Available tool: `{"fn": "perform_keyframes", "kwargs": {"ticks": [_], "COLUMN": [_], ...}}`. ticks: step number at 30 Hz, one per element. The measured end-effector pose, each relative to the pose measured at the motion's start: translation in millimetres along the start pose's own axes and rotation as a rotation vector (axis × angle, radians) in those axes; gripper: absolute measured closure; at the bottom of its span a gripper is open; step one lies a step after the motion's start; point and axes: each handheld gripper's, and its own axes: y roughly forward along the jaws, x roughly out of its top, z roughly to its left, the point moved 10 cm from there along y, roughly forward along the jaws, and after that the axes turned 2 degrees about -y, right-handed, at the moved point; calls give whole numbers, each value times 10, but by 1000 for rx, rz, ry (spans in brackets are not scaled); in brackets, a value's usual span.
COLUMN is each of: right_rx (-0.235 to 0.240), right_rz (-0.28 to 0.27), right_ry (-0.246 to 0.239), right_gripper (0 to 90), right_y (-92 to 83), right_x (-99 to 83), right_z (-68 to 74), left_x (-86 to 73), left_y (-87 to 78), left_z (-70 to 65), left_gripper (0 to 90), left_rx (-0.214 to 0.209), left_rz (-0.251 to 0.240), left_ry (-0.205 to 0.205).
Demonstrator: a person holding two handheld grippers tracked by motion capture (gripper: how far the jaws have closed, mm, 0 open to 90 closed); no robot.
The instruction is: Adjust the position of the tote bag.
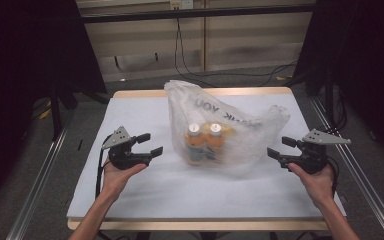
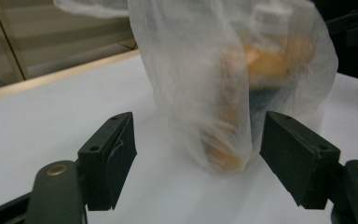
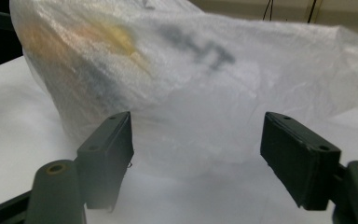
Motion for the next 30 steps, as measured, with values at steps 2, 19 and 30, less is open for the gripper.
{"fn": "perform_keyframes", "kwargs": {"ticks": [2, 19, 30], "right_rx": [-1, -70, -44], "right_rz": [-4, 39, 98], "right_ry": [-22, 12, 78], "right_gripper": [278, 155, 89], "right_y": [28, 249, 410], "right_x": [54, 251, -5], "right_z": [-19, -489, -581], "left_x": [81, 686, 865], "left_y": [39, 388, 668], "left_z": [9, 192, 168], "left_gripper": [268, 229, 127], "left_rx": [-11, -40, -51], "left_rz": [-4, -60, -49], "left_ry": [10, -17, -15]}}
